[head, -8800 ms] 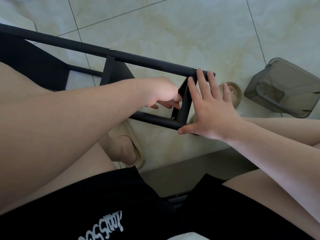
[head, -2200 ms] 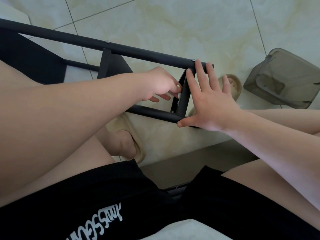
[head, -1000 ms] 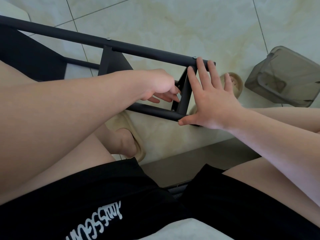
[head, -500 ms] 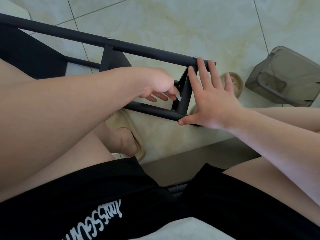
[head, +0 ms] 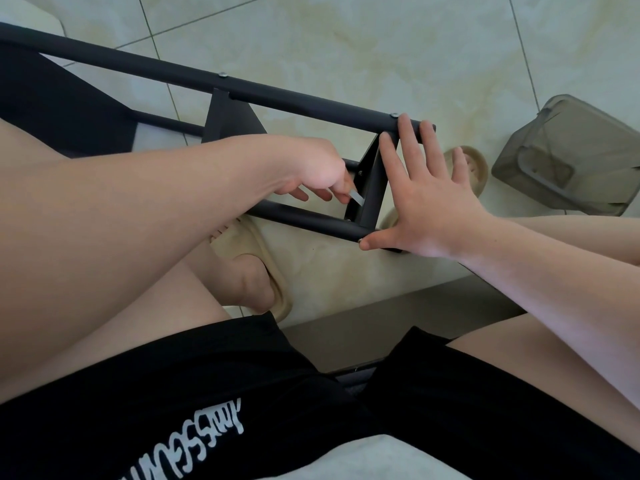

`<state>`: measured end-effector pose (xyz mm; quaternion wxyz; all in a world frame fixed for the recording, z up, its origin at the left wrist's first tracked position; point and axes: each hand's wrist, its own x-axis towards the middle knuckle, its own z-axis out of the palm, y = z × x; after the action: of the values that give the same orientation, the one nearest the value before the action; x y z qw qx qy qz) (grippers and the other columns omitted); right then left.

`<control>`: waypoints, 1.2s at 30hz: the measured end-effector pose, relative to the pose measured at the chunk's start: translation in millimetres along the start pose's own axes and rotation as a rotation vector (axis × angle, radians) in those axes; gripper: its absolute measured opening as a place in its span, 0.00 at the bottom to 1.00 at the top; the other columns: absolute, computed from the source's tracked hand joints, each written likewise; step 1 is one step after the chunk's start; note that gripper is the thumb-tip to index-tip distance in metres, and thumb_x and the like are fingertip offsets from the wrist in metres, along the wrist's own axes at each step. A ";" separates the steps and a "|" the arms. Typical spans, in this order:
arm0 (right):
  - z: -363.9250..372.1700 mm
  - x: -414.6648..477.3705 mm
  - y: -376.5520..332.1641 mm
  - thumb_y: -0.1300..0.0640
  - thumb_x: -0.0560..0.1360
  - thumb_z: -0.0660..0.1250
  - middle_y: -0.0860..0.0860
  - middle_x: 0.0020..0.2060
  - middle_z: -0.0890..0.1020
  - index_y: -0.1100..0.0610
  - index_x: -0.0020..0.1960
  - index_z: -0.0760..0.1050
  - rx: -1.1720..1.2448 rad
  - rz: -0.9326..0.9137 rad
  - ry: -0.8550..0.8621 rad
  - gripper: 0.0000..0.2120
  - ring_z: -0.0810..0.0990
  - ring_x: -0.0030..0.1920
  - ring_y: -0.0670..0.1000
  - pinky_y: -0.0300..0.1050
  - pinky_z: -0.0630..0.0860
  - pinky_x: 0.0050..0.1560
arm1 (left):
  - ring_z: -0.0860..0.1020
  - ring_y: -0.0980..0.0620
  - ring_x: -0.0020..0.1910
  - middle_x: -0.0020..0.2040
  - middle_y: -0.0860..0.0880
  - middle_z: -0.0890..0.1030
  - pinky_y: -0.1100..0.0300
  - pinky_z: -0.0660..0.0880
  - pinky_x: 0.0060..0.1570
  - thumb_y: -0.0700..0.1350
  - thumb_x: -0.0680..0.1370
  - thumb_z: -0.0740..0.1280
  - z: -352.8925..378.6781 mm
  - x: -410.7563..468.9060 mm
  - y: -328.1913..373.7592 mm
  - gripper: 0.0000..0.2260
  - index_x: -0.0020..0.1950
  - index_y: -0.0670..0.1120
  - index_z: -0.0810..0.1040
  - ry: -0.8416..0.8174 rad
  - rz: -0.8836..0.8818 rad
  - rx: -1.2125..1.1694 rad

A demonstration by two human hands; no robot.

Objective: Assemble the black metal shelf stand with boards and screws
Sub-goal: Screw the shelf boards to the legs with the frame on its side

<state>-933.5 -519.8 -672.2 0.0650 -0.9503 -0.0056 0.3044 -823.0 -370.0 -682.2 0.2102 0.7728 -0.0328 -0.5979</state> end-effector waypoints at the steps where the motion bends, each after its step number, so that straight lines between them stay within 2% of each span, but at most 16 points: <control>1: 0.0 0.1 0.1 0.22 0.62 0.68 0.52 0.78 0.28 0.53 0.80 0.31 0.000 0.000 0.001 0.68 0.29 0.79 0.58 0.69 0.42 0.77 | 0.78 0.56 0.53 0.46 0.56 0.84 0.55 0.71 0.53 0.42 0.82 0.63 -0.1 -0.4 -0.7 0.06 0.50 0.50 0.79 0.000 0.000 0.007; 10: 0.1 0.7 -0.4 0.22 0.62 0.68 0.51 0.78 0.27 0.53 0.80 0.30 -0.001 0.007 -0.003 0.68 0.29 0.79 0.58 0.69 0.42 0.77 | 0.77 0.58 0.49 0.55 0.52 0.82 0.56 0.70 0.50 0.40 0.80 0.66 2.7 -4.2 -7.3 0.06 0.48 0.49 0.81 0.008 0.035 0.096; 13: -0.1 1.2 -0.4 0.22 0.62 0.68 0.51 0.78 0.27 0.53 0.80 0.30 -0.004 0.009 -0.004 0.68 0.29 0.79 0.58 0.69 0.42 0.76 | 0.77 0.54 0.52 0.58 0.49 0.81 0.56 0.71 0.51 0.40 0.79 0.68 4.4 -5.0 -8.1 0.05 0.50 0.49 0.81 0.014 0.049 0.126; 16: -0.3 1.2 -0.4 0.22 0.62 0.68 0.51 0.78 0.28 0.53 0.80 0.31 -0.001 0.008 -0.001 0.68 0.29 0.79 0.58 0.69 0.43 0.76 | 0.76 0.51 0.52 0.58 0.46 0.81 0.57 0.70 0.47 0.40 0.79 0.68 6.8 -4.8 -9.3 0.04 0.50 0.48 0.80 0.016 0.057 0.153; 20: 0.9 1.4 -0.5 0.22 0.62 0.68 0.51 0.78 0.28 0.53 0.80 0.31 -0.001 0.000 -0.001 0.68 0.29 0.79 0.58 0.69 0.43 0.76 | 0.74 0.50 0.52 0.55 0.47 0.80 0.59 0.68 0.44 0.40 0.79 0.68 8.2 -2.4 -11.4 0.05 0.48 0.50 0.79 0.015 0.053 0.165; 25: 1.4 1.7 -0.2 0.22 0.61 0.69 0.51 0.78 0.28 0.53 0.80 0.31 0.005 0.002 0.004 0.68 0.29 0.79 0.57 0.69 0.43 0.76 | 0.75 0.50 0.49 0.49 0.51 0.80 0.57 0.72 0.49 0.41 0.78 0.68 5.4 -1.9 -11.8 0.05 0.47 0.51 0.80 0.024 0.111 0.258; 28: 1.6 1.9 0.2 0.22 0.61 0.69 0.50 0.78 0.28 0.53 0.80 0.31 0.008 0.002 0.003 0.68 0.29 0.79 0.57 0.69 0.43 0.76 | 0.74 0.55 0.42 0.44 0.55 0.80 0.62 0.68 0.38 0.38 0.76 0.67 -2.6 -1.7 -10.8 0.08 0.44 0.51 0.82 0.132 0.187 0.383; 31: 1.6 2.2 0.0 0.22 0.61 0.69 0.51 0.78 0.28 0.53 0.80 0.31 0.007 0.001 0.003 0.68 0.29 0.79 0.58 0.70 0.43 0.76 | 0.75 0.57 0.40 0.40 0.57 0.79 0.63 0.66 0.34 0.36 0.75 0.64 -8.6 1.0 -10.7 0.13 0.38 0.54 0.78 0.192 0.235 0.452; 34: 1.4 2.1 -0.4 0.22 0.62 0.69 0.51 0.78 0.28 0.53 0.80 0.32 0.006 0.005 0.004 0.68 0.29 0.79 0.58 0.70 0.43 0.77 | 0.76 0.59 0.41 0.39 0.60 0.78 0.65 0.67 0.36 0.39 0.75 0.65 -6.5 3.1 -7.9 0.12 0.39 0.56 0.79 0.182 0.271 0.393; 36: 1.1 1.6 -0.4 0.23 0.62 0.69 0.51 0.78 0.28 0.53 0.80 0.32 0.007 0.005 0.006 0.68 0.29 0.79 0.58 0.70 0.43 0.77 | 0.78 0.60 0.46 0.43 0.59 0.81 0.65 0.70 0.41 0.41 0.75 0.69 -3.8 3.4 -6.0 0.10 0.39 0.57 0.81 0.144 0.274 0.250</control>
<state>-932.8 -519.2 -674.0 0.0677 -0.9509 -0.0020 0.3019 -819.6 -364.5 -686.8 0.1941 0.8219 -0.1966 -0.4981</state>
